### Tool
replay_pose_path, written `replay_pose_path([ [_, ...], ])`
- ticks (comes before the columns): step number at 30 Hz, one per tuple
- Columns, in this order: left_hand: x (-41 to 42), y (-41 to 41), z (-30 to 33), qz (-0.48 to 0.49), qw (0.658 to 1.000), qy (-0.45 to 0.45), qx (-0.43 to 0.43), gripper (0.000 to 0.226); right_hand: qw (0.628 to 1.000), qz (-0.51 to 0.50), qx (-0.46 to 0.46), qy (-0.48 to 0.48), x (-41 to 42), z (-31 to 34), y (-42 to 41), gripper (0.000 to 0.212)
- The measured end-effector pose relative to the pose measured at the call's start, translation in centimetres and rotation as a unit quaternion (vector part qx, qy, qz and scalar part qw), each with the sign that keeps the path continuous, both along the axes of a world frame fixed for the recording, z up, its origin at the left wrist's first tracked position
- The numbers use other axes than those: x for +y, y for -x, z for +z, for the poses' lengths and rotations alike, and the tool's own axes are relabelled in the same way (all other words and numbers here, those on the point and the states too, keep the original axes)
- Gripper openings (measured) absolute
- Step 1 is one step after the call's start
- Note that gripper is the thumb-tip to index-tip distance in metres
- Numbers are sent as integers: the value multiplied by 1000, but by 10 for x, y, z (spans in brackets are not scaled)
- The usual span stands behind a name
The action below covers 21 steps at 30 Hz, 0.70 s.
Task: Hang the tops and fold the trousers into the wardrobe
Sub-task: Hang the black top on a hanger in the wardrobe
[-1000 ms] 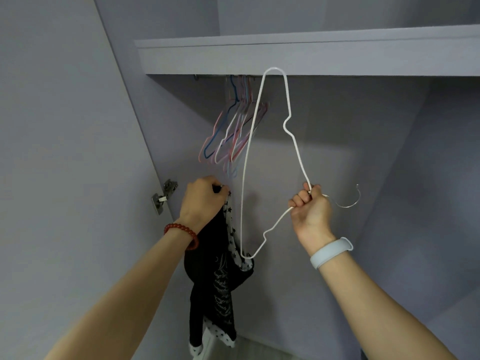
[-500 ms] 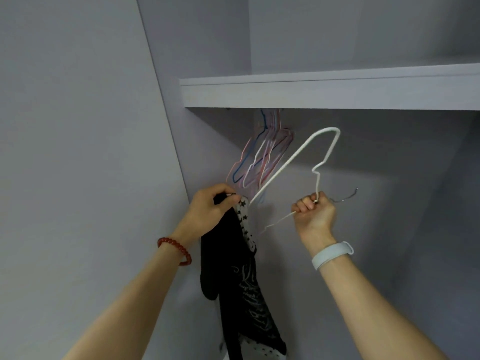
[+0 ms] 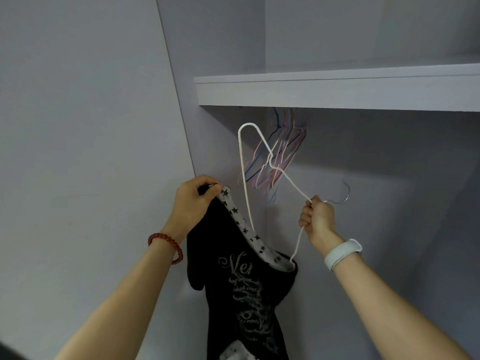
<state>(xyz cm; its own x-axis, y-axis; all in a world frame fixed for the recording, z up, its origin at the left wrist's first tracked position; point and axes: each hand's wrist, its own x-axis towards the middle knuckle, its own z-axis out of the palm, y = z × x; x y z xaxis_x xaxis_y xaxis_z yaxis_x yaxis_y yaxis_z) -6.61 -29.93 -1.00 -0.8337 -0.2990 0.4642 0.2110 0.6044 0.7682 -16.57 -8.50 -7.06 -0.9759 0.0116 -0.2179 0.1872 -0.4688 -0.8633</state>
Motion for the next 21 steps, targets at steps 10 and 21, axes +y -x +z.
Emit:
replay_pose_path([
  [10, 21, -3, 9, -44, 997, -66, 5, 13, 998, 18, 39, 40, -20, 5, -12, 35],
  [21, -21, -30, 12, 56, 988, -128, 65, 23, 897, -79, 271, -341, 20, -51, -25, 30],
])
